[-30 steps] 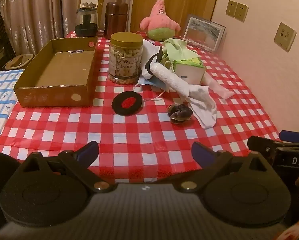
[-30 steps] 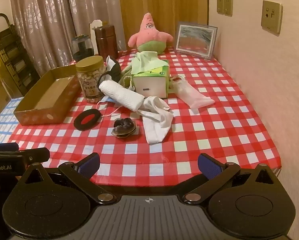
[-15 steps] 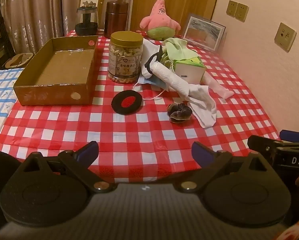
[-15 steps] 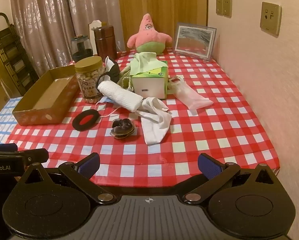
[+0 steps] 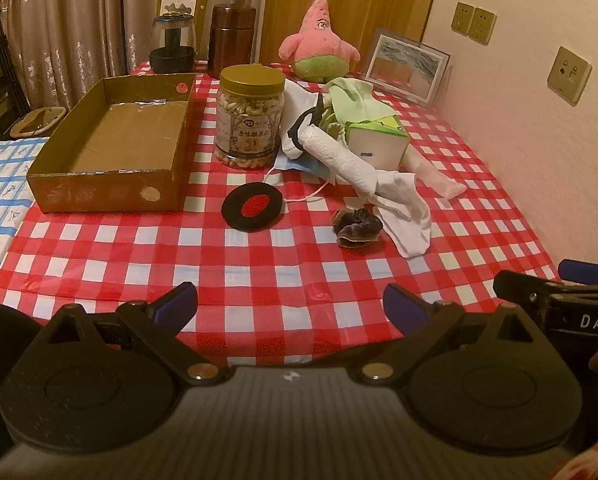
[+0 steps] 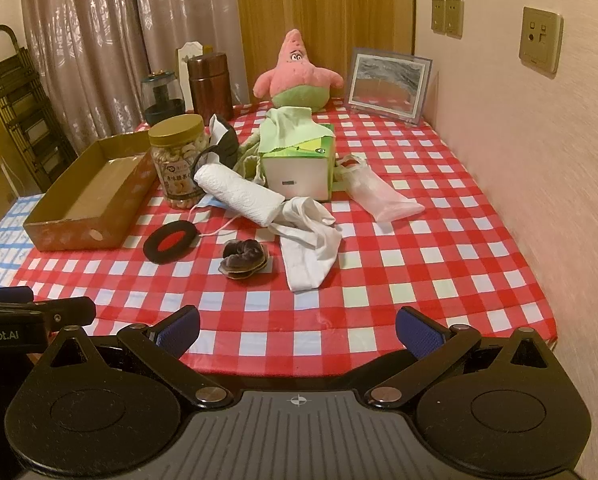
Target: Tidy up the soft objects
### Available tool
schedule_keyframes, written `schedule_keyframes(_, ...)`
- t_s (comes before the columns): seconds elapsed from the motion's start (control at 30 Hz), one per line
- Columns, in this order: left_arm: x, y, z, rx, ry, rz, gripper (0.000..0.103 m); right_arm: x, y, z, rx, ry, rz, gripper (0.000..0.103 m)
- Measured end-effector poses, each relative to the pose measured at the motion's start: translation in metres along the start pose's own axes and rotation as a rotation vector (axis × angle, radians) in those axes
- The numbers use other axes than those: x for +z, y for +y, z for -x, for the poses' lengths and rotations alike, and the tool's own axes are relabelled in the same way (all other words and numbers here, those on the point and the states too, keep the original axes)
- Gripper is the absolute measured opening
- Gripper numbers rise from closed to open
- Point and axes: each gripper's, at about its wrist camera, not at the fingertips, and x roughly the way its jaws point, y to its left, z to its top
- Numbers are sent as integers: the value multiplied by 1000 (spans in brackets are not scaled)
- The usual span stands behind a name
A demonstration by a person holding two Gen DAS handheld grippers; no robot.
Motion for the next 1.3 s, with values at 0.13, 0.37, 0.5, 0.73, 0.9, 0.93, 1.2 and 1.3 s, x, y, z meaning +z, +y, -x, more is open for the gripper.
schedule_keyframes(0.13, 1, -1, 1, 0, -2, 0, 98, 3, -1, 2, -2, -1, 2, 103)
schedule_keyframes(0.37, 1, -1, 1, -2, 0, 1, 98, 3, -2, 2, -4, -3, 4, 103)
schedule_keyframes(0.5, 1, -1, 1, -2, -1, 1, 98, 4, -2, 3, -4, -4, 4, 103)
schedule_keyframes(0.73, 3, -2, 3, -3, -1, 1, 98, 5, -3, 4, -5, -5, 4, 103)
schedule_keyframes(0.9, 3, -2, 2, -2, -4, 0, 98, 5, -3, 4, -8, -6, 4, 103)
schedule_keyframes(0.93, 3, -2, 2, -3, -4, 1, 98, 5, -3, 4, -7, -6, 4, 103)
schedule_keyframes(1.2, 2, -1, 2, -4, -3, 2, 98, 5, -3, 4, -7, -8, 6, 103)
schedule_keyframes(1.3, 2, -2, 3, -4, -3, 1, 98, 5, -3, 4, -8, -9, 7, 103)
